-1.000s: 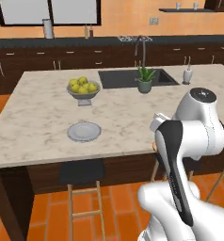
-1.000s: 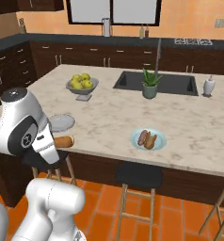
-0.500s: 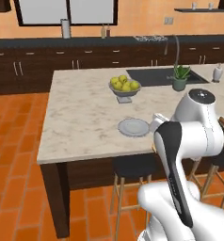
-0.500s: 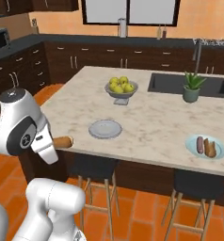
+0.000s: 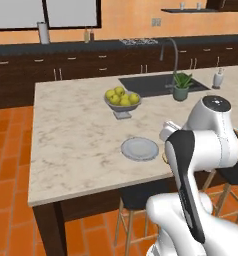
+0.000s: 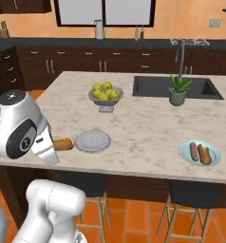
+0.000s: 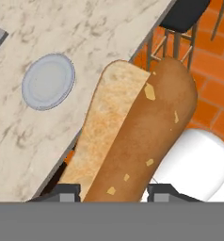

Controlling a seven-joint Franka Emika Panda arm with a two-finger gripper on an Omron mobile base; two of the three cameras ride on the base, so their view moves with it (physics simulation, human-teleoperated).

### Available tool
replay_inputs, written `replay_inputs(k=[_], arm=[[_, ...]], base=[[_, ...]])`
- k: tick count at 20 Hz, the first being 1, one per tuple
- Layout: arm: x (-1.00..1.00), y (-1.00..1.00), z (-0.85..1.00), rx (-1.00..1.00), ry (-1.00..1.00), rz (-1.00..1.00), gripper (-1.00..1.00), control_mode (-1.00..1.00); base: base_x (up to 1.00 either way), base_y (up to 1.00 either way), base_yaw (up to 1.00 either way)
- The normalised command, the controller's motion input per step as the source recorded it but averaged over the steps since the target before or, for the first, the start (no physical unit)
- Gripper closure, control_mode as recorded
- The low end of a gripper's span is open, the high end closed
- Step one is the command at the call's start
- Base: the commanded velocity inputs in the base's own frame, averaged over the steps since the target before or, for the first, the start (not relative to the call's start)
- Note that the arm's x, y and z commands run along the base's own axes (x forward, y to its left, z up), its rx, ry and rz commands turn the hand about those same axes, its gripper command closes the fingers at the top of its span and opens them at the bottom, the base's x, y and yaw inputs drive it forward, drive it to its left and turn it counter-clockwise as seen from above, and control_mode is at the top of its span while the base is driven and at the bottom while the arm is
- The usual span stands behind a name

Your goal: Place one bun and one sausage from the bowl on each plate.

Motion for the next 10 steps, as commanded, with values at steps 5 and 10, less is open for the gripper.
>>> replay_inputs(k=[5, 10], arm=[[0.0, 0.0, 0.0, 0.0, 0.0, 0.0, 1.0, 1.0], [0.54, -0.28, 0.0, 0.0, 0.02, 0.23, 1.0, -1.0]], base=[[1.0, 0.14, 0.0], [0.2, -0.01, 0.0]])
